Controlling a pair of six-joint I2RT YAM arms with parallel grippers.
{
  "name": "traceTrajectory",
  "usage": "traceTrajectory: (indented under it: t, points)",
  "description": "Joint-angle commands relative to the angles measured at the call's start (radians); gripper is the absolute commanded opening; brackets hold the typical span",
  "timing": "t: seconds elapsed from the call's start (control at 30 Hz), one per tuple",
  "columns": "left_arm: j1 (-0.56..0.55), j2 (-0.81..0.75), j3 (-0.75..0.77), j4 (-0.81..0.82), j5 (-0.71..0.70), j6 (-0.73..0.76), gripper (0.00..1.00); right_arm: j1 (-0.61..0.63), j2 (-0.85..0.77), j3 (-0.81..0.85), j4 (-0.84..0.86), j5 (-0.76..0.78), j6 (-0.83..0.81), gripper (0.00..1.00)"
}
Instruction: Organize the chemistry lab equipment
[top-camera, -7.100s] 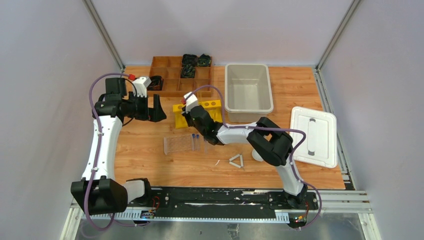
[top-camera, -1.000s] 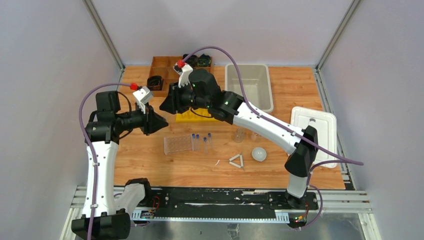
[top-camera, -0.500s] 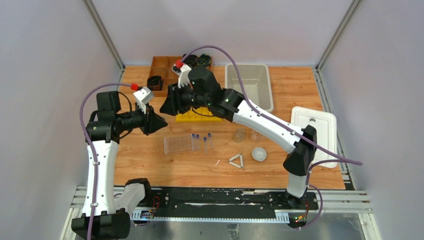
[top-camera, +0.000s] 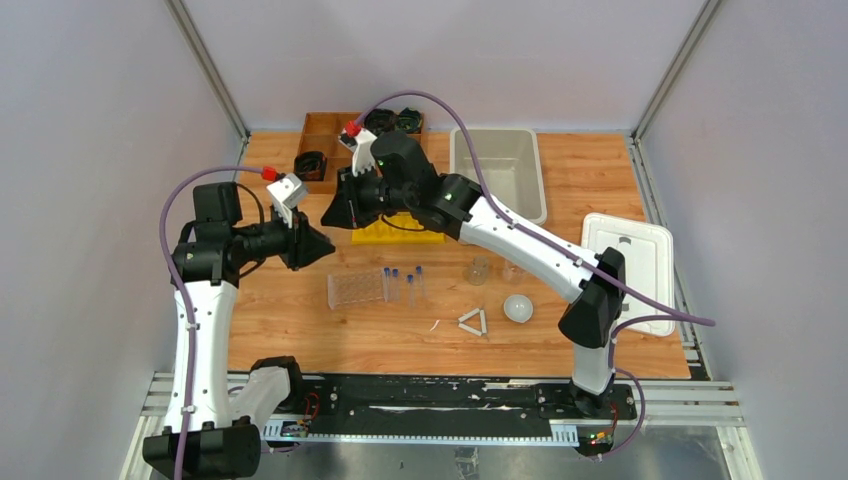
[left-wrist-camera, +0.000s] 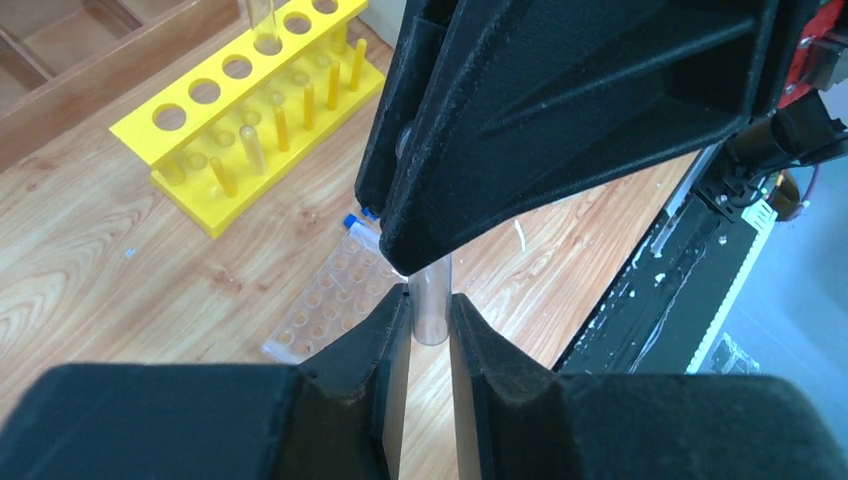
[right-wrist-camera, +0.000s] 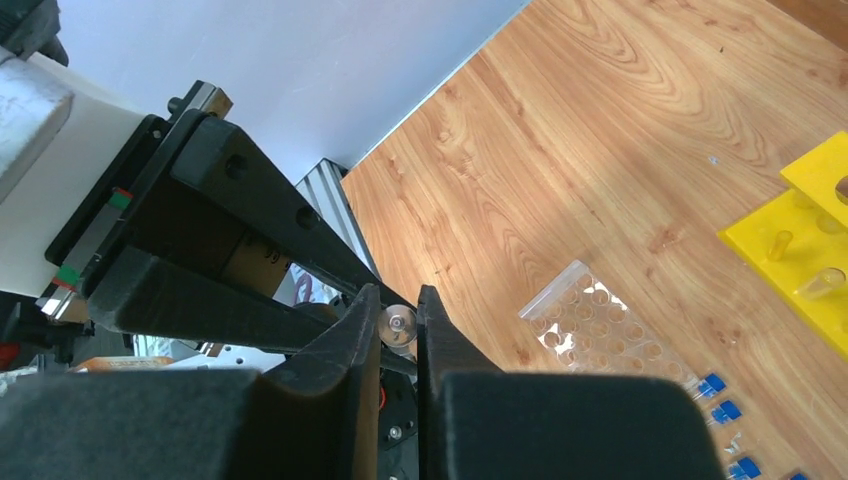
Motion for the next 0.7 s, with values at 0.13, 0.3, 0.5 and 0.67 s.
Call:
traceTrajectory:
  t: [0.13,0.3,0.5,0.67]
  points:
    - [0.007,0.011,0.005,0.013,-0.04,-0.011,0.99,-0.044,-0.057,-0.033,-0.012,0.051,-0.034,0.0]
    - [0.006,0.019,0.015,0.013,-0.055,-0.023,1.0,-0.094,-0.141,-0.16,-0.004,0.19,-0.126,0.0]
    - [0.007,0.056,0.039,0.013,-0.112,-0.067,1.0,-0.111,-0.281,-0.438,0.178,0.509,-0.343,0.0]
    - [0.006,0.104,0.047,0.013,-0.182,-0.089,1.0,-0.127,-0.327,-0.631,0.408,0.61,-0.45,0.0]
